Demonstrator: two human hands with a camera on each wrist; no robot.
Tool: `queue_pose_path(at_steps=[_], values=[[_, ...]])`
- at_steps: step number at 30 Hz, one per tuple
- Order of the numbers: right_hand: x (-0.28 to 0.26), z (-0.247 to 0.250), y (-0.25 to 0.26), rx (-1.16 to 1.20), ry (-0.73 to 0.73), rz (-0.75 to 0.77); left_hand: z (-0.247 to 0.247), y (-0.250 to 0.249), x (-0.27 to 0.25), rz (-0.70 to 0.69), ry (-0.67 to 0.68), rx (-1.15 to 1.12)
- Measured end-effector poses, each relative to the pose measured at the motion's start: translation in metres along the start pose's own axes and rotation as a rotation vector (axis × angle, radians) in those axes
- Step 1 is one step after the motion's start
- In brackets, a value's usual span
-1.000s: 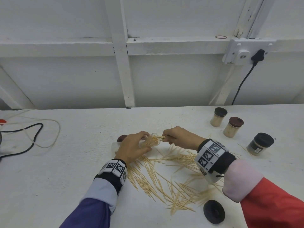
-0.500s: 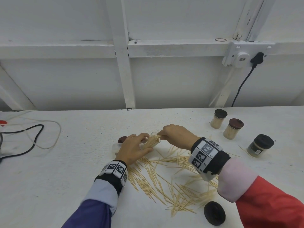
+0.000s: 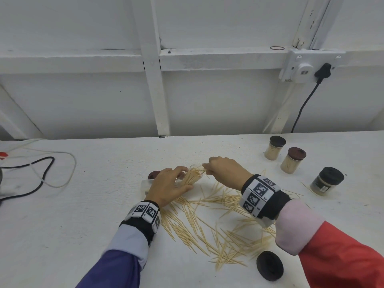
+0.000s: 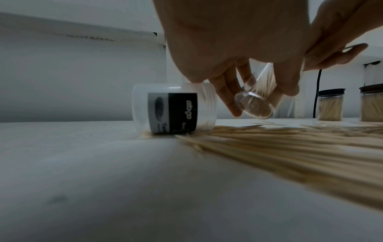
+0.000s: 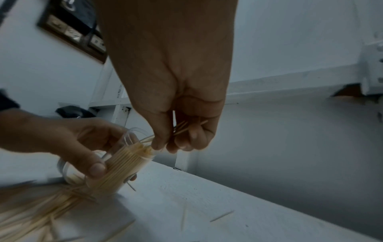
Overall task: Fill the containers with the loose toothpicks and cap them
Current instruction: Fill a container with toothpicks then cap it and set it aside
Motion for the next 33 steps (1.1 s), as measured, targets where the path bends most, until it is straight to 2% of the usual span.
queue_pose_path(at_steps=[8,10,14,16,20,26,33], values=[[0.002,-0.007,0.022,-0.154,-0.001,0.092,0.003,-0.004,-0.001,0.011,0.003,0.004],[0.006,-0.006,0.018,-0.030,-0.015,0.084,0.003,-0.004,-0.002,0.012,0.007,0.005],[0.012,0.005,-0.001,0.454,-0.049,-0.014,0.004,-0.004,-0.002,0.011,0.000,-0.007],[0.011,0.012,-0.007,0.609,-0.085,-0.032,0.004,-0.004,-0.002,0.012,0.005,-0.015],[0.012,0.018,-0.010,0.695,-0.162,-0.013,0.003,-0.004,-0.002,0.001,0.005,-0.008],[0.013,0.004,0.010,0.621,-0.160,0.077,-0.001,-0.005,0.000,-0.044,0.023,0.012],[0.009,0.003,-0.003,0.871,-0.157,0.022,-0.002,0.001,0.001,0.004,0.019,-0.008]])
Point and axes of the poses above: each hand's wrist, its own x-axis towards the middle knuckle, its own z-axis out of the back of the hand, y = z × x, the point moved 7 cm from there along x, towards the middle knuckle, and after that the axes turned 15 degrees about x, right-handed, at the moved point
